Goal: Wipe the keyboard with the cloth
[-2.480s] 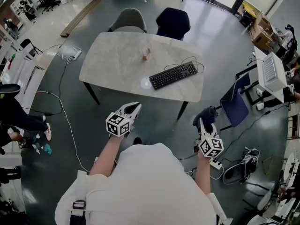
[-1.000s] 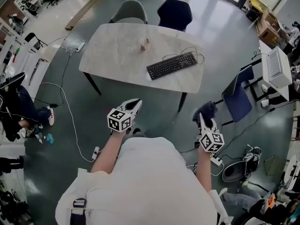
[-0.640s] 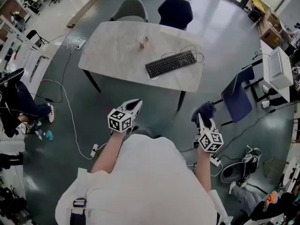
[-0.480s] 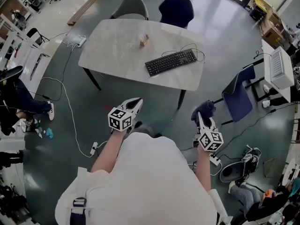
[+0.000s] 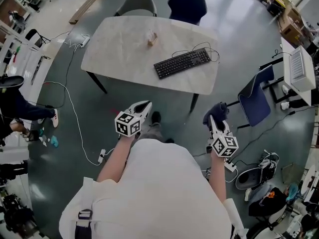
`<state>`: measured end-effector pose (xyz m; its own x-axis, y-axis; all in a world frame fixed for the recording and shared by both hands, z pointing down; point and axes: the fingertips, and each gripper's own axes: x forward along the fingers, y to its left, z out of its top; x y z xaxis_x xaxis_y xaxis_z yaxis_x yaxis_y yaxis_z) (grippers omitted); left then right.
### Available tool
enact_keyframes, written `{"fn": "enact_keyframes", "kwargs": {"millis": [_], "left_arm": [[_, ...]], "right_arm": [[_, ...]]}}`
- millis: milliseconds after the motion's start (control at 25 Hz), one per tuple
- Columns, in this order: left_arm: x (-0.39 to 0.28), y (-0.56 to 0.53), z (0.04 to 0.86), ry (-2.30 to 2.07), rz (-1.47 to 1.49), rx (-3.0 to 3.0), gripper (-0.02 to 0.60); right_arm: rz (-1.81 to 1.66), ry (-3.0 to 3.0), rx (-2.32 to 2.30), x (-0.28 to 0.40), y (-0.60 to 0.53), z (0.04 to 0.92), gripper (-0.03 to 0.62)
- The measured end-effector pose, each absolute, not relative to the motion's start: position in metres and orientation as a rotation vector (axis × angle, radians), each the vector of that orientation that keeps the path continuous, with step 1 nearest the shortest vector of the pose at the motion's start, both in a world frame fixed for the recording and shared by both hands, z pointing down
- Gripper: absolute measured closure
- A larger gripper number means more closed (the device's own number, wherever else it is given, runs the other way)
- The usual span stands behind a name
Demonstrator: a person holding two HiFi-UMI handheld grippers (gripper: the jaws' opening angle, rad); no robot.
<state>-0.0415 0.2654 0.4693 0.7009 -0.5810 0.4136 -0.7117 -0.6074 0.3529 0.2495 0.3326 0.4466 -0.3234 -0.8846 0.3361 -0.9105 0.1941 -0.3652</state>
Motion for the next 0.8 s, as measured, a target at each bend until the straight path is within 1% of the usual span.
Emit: {"fn": "enact_keyframes", "kwargs": {"millis": [440,800], "left_arm": [[-0.044,0.193,0.478,-0.9,0.388,2.408,0.575],[-0.027,0.131,0.488,-0.723,0.438,2.459,0.575]], "right_arm": [[0.86,-2.295,1.865,0.245,0.29,0.455,0.496],[0.919,-2.221,1.888,0.223,0.243,0.461,0.496]]}}
